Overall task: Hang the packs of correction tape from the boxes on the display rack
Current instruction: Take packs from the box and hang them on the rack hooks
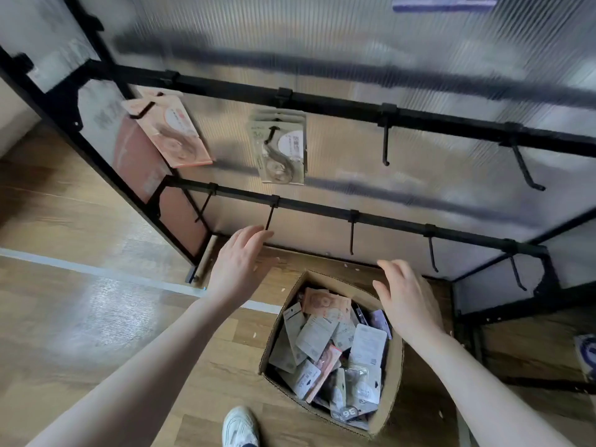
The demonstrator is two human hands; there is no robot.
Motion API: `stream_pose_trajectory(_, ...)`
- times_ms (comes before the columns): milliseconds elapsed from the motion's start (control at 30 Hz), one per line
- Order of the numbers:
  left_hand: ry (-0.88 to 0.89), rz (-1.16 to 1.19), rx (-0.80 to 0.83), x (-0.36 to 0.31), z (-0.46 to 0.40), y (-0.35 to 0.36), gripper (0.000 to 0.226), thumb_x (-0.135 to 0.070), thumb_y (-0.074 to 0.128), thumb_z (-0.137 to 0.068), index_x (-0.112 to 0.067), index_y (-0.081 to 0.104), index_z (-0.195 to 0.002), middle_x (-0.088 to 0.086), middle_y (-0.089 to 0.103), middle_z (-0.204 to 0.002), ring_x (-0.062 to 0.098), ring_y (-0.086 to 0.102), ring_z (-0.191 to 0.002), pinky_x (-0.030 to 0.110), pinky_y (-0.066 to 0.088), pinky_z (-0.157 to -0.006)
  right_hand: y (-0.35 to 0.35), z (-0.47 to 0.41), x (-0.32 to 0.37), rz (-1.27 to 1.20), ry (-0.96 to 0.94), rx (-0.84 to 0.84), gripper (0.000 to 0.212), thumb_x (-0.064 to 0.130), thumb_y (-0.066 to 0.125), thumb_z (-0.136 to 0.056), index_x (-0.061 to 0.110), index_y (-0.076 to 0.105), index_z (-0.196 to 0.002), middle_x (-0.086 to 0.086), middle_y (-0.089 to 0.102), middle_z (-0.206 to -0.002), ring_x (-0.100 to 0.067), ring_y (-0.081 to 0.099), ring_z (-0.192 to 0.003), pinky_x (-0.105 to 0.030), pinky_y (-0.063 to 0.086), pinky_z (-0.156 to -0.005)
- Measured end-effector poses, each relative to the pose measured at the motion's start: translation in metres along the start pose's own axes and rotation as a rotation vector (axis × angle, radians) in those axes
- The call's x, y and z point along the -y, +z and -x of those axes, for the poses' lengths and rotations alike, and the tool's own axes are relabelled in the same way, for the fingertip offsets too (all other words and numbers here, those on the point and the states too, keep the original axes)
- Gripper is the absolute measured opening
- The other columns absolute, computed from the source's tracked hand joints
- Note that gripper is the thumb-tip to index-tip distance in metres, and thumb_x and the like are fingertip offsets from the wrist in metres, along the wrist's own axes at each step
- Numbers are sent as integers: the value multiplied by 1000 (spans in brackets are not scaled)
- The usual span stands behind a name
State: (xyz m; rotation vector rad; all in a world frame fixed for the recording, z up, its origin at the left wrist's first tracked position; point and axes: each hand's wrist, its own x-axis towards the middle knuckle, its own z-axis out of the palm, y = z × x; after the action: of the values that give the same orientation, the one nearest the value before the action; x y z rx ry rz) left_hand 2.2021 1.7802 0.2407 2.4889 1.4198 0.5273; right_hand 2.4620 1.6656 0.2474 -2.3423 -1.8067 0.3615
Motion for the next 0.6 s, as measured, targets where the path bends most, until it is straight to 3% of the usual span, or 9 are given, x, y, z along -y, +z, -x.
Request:
stream_pose_trajectory(133,42,-2,108,2,28,87,54,-48,43,-82,-11,56,-119,8,57,-124,28,53,-113,38,44,-96,71,13,-54,42,43,37,39,29,46,-96,15,48,-132,-4,50,-129,-21,50,-116,-30,39,-95)
stream_pose_trajectory(400,265,-72,241,50,56,271,57,-47,44,-82,-9,55,-124,13,56,-128,32,53,-118,44,49,-92,232,3,-139,126,23,28,35,26,46,-96,14,51,-128,-4,53,-123,-24,50,-111,-34,39,-92)
stream_pose_trajectory(600,517,-150,271,70,50,353,52,-44,45,-86,-17,46,-129,8,54,-133,27,52,-122,38,49,-94,294,-19,-173,178,-69,25,36,31,41,-97,21,47,-131,4,50,-127,-20,47,-117,-32,39,-94)
